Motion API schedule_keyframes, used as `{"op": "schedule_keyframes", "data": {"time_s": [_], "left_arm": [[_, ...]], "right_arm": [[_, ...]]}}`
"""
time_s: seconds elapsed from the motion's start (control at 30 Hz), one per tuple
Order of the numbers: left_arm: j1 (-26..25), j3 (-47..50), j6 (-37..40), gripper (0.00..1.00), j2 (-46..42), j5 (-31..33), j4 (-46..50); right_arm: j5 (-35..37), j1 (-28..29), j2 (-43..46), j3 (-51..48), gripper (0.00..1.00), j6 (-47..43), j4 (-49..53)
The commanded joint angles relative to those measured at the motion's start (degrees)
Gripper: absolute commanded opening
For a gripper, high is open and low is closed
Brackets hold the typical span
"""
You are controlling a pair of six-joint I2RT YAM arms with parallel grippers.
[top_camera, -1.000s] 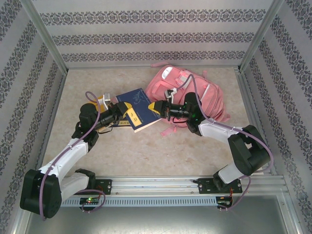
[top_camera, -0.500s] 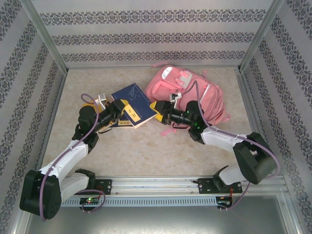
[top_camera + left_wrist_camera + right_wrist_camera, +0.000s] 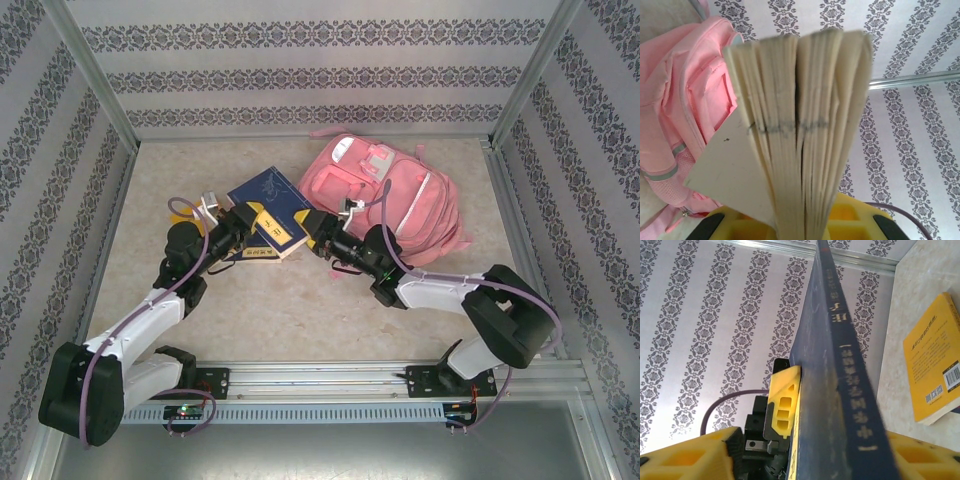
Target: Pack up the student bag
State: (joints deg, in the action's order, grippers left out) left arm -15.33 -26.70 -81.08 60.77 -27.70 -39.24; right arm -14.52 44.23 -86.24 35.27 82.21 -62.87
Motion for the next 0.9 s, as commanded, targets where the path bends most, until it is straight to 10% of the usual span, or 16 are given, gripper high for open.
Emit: {"op": "schedule_keyframes", "data": {"time_s": [0.0,0.6,0.87], "left_arm": [[-0.83,0.32,0.58,0.00,-1.92,2.33,-2.99],[-3.94,0.61,2.61,0.00,-1.52,6.12,-1.72],[-4.04,-0.28,4.84,0.12,-2.17,6.15,2.17]], "right_arm": [[5.84,1.96,0.51,1.61,0.58,-2.66,-2.95],[9.96,3.67,-4.08,5.65,0.37,-0.48,-2.32],[11.20,3.73,-2.28,4.46,0.10,-2.20,1.80]]}}
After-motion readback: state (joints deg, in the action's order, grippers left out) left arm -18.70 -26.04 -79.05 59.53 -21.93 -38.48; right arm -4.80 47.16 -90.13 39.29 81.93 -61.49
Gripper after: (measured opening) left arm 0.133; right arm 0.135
